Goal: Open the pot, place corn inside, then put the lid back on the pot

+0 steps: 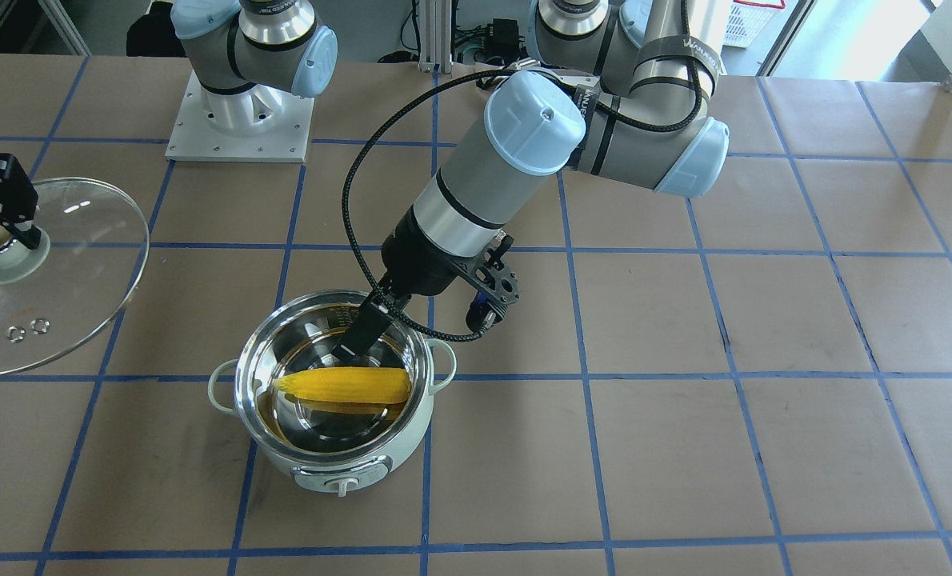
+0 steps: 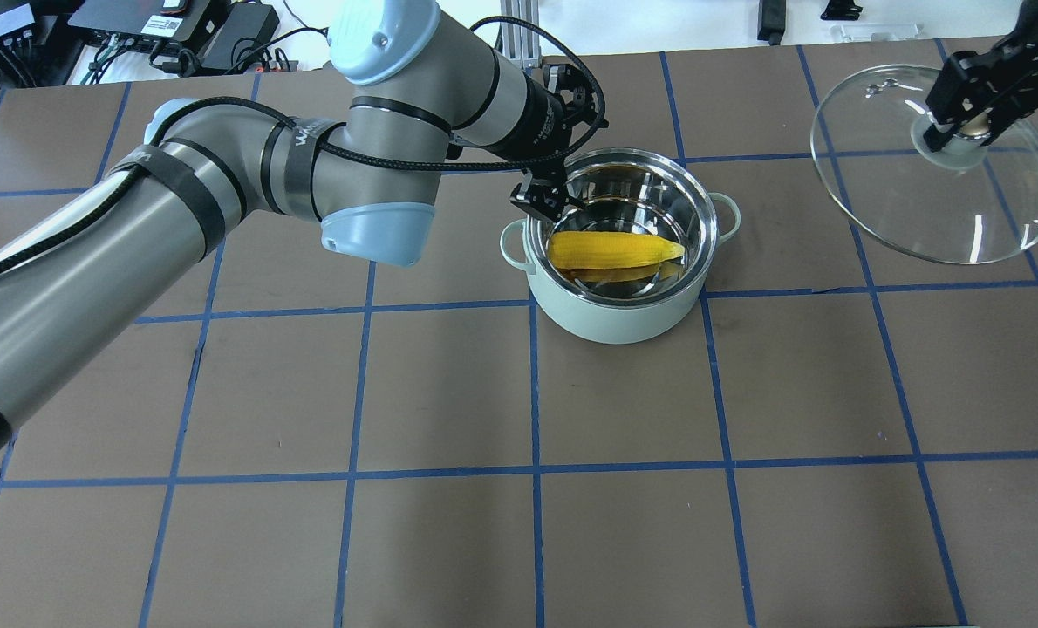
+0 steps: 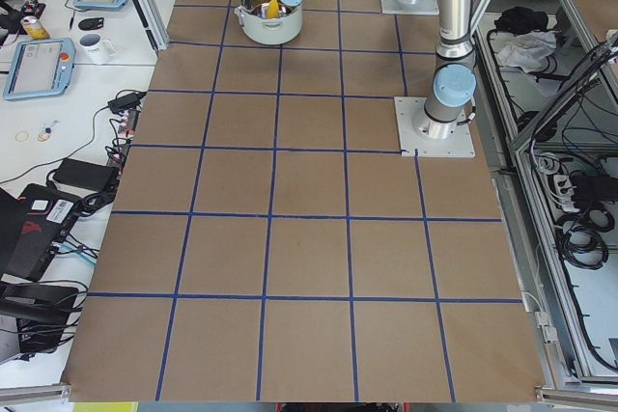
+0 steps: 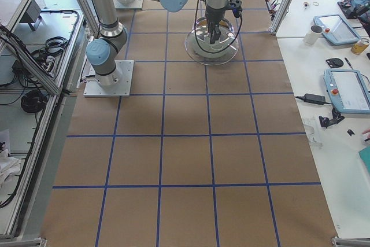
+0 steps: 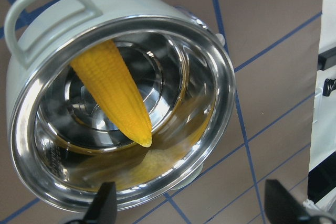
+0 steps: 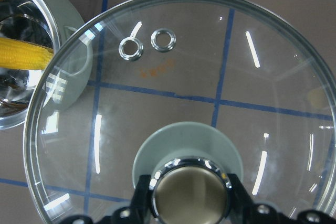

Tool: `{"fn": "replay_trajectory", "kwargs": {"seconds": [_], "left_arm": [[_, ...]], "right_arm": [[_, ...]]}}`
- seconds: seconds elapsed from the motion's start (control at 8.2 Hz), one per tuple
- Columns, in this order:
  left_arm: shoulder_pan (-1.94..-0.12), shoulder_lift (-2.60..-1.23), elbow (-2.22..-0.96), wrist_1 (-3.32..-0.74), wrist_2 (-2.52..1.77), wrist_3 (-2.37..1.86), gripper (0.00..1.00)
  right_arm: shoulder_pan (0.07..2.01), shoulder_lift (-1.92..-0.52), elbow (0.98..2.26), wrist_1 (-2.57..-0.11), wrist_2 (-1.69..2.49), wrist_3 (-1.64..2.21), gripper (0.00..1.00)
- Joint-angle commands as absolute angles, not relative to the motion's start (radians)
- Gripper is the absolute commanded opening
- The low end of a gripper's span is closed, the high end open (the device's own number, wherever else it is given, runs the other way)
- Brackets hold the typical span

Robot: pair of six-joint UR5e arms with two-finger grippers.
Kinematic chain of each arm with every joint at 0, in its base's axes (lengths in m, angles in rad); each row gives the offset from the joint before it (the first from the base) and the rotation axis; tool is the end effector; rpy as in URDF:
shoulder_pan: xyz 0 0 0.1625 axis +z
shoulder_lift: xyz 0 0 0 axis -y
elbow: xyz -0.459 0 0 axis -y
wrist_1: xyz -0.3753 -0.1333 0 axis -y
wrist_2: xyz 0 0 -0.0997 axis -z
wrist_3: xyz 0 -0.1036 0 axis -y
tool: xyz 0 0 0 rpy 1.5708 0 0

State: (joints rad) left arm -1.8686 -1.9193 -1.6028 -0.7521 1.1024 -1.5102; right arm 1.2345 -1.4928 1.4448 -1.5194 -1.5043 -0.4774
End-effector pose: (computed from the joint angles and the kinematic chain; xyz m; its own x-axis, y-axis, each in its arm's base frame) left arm -0.3584 -0.5539 0.4131 -0.3135 -0.8371 0.4483 -0.7793 0.4965 0.3824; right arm -0.0360 -0.5277 0.5344 -0.9881 -0.1411 -0.0606 -0.1396 0.9898 -0.0275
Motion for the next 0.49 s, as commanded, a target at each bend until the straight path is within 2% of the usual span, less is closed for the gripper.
{"fn": "replay_trajectory", "kwargs": {"seconds": [0.0,0.37], "left_arm": [[-1.772,-1.887,-1.608,-0.776,1.089,-1.160,1.00],[-1.677,-1.841,-1.605,-0.973,1.185,-0.758,1.00]], "right_arm": [[1.351,-1.439,1.425,-1.567,-1.500,-0.292,0.05],[1.464,-1.398,1.425,-1.627,-1.509,-0.077,0.05]]}}
